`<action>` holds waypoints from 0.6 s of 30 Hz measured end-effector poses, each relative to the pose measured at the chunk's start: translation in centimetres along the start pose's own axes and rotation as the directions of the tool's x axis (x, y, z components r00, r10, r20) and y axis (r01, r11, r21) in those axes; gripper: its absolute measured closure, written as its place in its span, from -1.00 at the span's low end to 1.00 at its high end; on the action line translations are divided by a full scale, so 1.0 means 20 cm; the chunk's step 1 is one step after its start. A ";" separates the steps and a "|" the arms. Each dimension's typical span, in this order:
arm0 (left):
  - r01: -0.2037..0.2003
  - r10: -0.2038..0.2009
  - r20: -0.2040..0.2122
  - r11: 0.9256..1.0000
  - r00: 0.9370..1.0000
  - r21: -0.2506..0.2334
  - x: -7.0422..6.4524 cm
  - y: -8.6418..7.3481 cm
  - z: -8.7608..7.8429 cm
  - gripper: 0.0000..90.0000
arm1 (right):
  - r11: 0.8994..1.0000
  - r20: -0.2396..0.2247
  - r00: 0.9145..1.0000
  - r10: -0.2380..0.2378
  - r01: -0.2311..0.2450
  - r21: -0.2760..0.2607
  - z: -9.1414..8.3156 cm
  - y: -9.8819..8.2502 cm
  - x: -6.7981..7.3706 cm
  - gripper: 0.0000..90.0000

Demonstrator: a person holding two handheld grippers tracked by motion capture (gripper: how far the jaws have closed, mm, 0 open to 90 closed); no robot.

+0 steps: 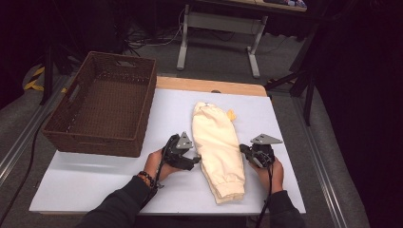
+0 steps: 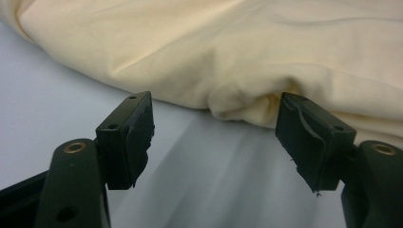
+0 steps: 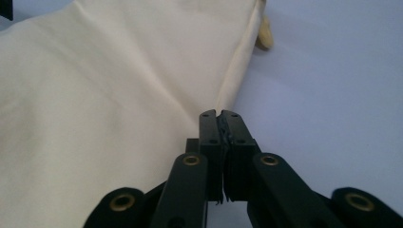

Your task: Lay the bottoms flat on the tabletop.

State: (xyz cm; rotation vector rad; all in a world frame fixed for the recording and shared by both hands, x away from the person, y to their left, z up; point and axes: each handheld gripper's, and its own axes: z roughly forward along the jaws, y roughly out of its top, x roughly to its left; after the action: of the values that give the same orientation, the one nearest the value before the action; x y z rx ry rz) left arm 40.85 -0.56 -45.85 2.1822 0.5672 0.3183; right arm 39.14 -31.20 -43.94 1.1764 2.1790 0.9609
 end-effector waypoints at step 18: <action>-0.010 0.014 -0.047 0.997 0.999 0.083 0.00 0.06 0.09 0.96 | 0.999 -0.049 0.999 -0.023 0.021 -0.042 -0.01 0.00 0.02 0.57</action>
State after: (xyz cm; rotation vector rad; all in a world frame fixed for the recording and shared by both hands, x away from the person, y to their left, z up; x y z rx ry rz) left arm 41.87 -2.36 -46.06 2.2635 0.6037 0.3601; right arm 38.82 -30.87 -43.85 1.1186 2.1953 1.0309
